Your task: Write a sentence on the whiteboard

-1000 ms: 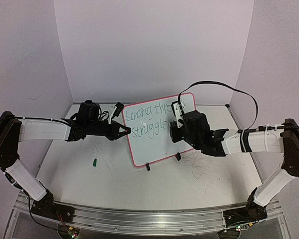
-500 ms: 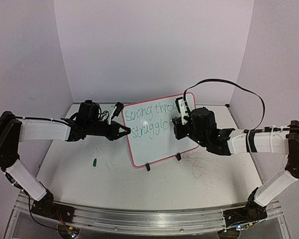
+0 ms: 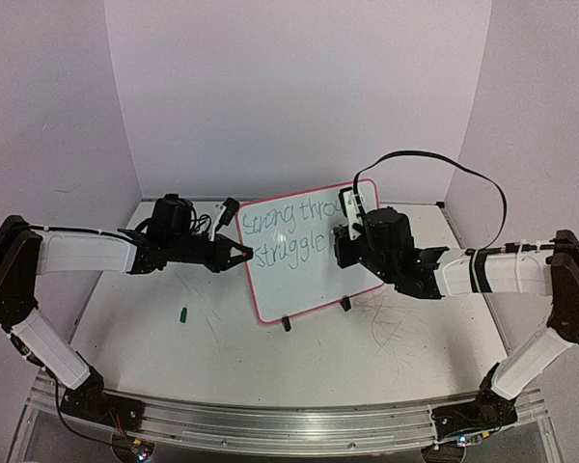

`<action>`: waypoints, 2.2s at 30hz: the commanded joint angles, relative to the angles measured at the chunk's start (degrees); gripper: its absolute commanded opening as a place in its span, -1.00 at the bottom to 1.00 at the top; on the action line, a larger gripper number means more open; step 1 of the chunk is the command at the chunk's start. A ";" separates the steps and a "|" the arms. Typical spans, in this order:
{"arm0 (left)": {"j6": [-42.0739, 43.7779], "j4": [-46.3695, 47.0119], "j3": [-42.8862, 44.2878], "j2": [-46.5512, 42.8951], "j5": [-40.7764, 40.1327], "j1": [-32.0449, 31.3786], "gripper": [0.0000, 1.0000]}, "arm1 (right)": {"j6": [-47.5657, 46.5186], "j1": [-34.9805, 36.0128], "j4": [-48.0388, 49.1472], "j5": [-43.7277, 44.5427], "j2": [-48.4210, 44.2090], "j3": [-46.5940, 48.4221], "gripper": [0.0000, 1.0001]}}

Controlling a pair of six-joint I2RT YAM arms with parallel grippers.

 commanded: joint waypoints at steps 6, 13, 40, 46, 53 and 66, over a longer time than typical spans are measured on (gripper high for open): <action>6.42 -4.17 0.34 1.36 -12.00 1.10 -1.00 | 0.45 -0.14 1.19 2.11 2.09 3.39 -1.00; 6.44 -4.22 0.17 1.24 -12.14 1.10 -1.00 | -0.08 -0.05 0.49 -0.09 2.59 3.84 -1.00; 6.44 -4.31 0.39 1.14 -12.23 1.11 -1.00 | 2.62 0.04 -4.13 3.37 0.82 0.84 -1.00; 6.45 -4.31 0.33 1.08 -12.22 1.15 -1.00 | 3.02 0.08 -5.04 4.20 0.74 0.80 -1.00; 6.39 -4.38 0.46 1.23 -12.26 1.11 -1.00 | 3.53 0.02 -5.74 3.43 0.33 0.14 -1.00; 6.30 -4.55 0.45 0.82 -12.33 1.10 -1.00 | 5.87 1.53 -5.93 1.00 1.83 1.54 -1.00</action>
